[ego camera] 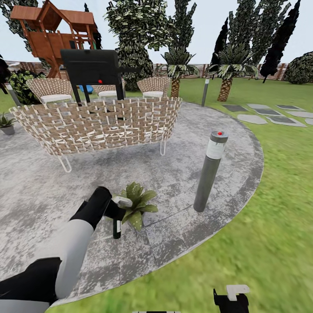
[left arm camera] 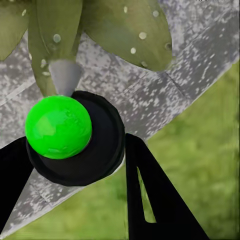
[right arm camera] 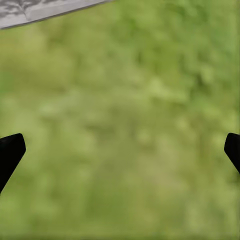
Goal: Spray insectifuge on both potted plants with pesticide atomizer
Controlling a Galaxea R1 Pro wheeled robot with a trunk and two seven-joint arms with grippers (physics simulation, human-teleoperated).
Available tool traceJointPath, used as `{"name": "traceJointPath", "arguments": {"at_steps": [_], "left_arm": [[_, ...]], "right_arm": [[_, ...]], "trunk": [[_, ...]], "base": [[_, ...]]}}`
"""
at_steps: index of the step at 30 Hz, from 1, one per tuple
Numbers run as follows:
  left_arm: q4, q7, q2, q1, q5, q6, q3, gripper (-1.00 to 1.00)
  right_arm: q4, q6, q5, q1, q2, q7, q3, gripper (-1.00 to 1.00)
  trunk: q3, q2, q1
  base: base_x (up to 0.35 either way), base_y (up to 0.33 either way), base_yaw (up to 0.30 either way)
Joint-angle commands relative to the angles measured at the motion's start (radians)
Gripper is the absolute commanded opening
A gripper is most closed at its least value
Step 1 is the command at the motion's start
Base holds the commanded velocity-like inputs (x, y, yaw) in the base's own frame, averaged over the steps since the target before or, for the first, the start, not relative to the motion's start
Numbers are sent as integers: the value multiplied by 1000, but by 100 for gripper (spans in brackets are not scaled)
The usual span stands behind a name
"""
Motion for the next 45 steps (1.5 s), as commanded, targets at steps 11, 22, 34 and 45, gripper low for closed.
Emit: {"name": "traceJointPath", "arguments": {"at_steps": [11, 22, 34, 45], "left_arm": [[-14, -7, 21, -2, -28, -1, 10, -100], [-11, -6, 30, 14, -28, -5, 10, -100], [-5, -8, 40, 71, -18, -57, 10, -100], [19, -23, 109, 264, -20, -539, 6, -100]], "right_arm": [[2, -4, 11, -1, 0, -4, -6, 100], [2, -4, 11, -1, 0, -4, -6, 100], [2, -4, 11, -1, 0, -4, -6, 100], [-100, -4, 70, -2, 3, 49, 137, 100]], "trunk": [[-1, 0, 0], [-1, 0, 0], [-1, 0, 0], [-1, 0, 0]], "base": [[0, 0, 0], [-189, 42, 0], [-280, 214, 0], [-166, 132, 0]]}}
